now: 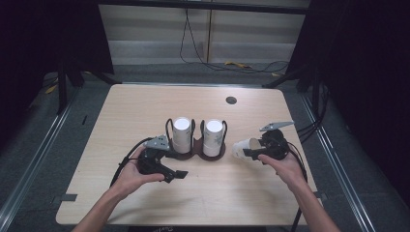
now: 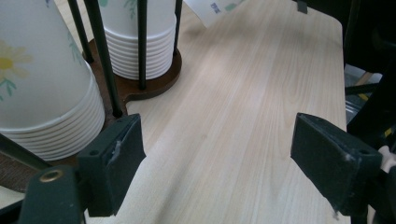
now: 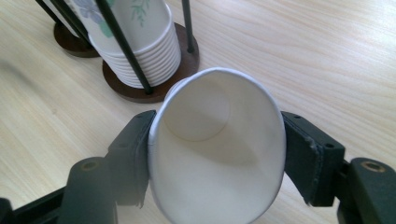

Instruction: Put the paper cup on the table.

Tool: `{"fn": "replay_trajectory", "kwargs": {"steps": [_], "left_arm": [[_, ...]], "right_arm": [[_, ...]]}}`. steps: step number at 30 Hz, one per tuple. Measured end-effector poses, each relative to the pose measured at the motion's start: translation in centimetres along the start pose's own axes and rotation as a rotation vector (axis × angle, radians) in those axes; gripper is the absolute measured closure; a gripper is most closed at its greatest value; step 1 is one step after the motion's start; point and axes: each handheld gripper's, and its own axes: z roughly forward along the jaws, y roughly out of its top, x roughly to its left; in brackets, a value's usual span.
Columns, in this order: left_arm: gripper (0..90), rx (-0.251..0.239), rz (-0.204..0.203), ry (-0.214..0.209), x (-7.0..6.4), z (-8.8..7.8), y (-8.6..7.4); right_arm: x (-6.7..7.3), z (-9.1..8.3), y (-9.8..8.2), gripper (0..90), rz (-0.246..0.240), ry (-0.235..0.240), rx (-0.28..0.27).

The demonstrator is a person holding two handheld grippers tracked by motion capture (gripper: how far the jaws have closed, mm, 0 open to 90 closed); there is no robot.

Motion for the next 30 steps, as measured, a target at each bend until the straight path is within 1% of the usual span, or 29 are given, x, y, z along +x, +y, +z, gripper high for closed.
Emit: {"fn": "replay_trajectory", "kwargs": {"steps": [1,3,5,7,9,11,12,13,14,19,21,26,27,28,29,30], "left_arm": [[17.6,-0.002,-0.006,0.004,0.0,0.0,0.0],[17.6,-0.004,-0.005,-0.003,0.1,0.1,0.2],[17.6,-0.009,-0.007,0.001,0.2,0.1,0.4],[17.6,-0.015,-0.006,-0.003,0.2,0.0,0.4],[17.6,-0.003,-0.008,0.003,0.2,0.1,0.4],[17.6,-0.006,-0.014,0.0,0.3,0.1,0.3],[17.6,0.003,-0.009,0.002,0.3,0.1,0.3],[17.6,0.005,-0.013,0.001,0.3,0.2,0.2],[17.6,0.005,-0.011,-0.001,0.3,0.2,0.2],[17.6,0.002,-0.005,-0.002,0.2,0.1,0.1],[17.6,0.002,-0.008,0.001,0.2,0.0,0.1],[17.6,0.003,-0.01,-0.002,0.3,0.2,0.1],[17.6,0.002,-0.008,-0.007,0.2,0.3,0.1],[17.6,0.013,-0.001,-0.002,0.2,0.3,0.1],[17.6,0.013,-0.002,-0.003,0.1,0.3,0.1],[17.6,0.014,0.002,-0.005,0.0,0.3,0.1]], "right_arm": [[-0.2,0.0,0.1,31.7,0.001,-0.001,0.007],[-0.4,0.0,0.4,31.7,0.011,-0.026,0.016],[-0.7,0.1,0.5,31.5,0.017,-0.028,0.025],[-0.9,0.2,0.8,31.3,0.013,-0.038,0.057],[-1.3,0.3,1.3,31.0,0.004,-0.053,0.08],[-1.6,0.5,1.7,30.7,0.018,-0.054,0.097],[-1.9,0.6,1.9,30.4,0.017,-0.057,0.108],[-2.0,0.7,2.2,30.3,0.028,-0.06,0.124],[-2.2,1.0,2.4,30.2,0.024,-0.073,0.136],[-2.7,1.8,3.3,29.5,0.018,-0.113,0.193],[-2.9,2.1,3.6,29.4,0.023,-0.117,0.204],[-3.1,2.6,4.4,28.9,0.017,-0.149,0.248],[-3.1,2.7,4.5,28.8,0.015,-0.147,0.249],[-3.1,2.8,4.6,28.7,0.016,-0.148,0.257],[-3.1,2.8,4.7,28.7,0.015,-0.162,0.26],[-3.1,3.0,4.9,28.3,0.008,-0.167,0.267]]}}
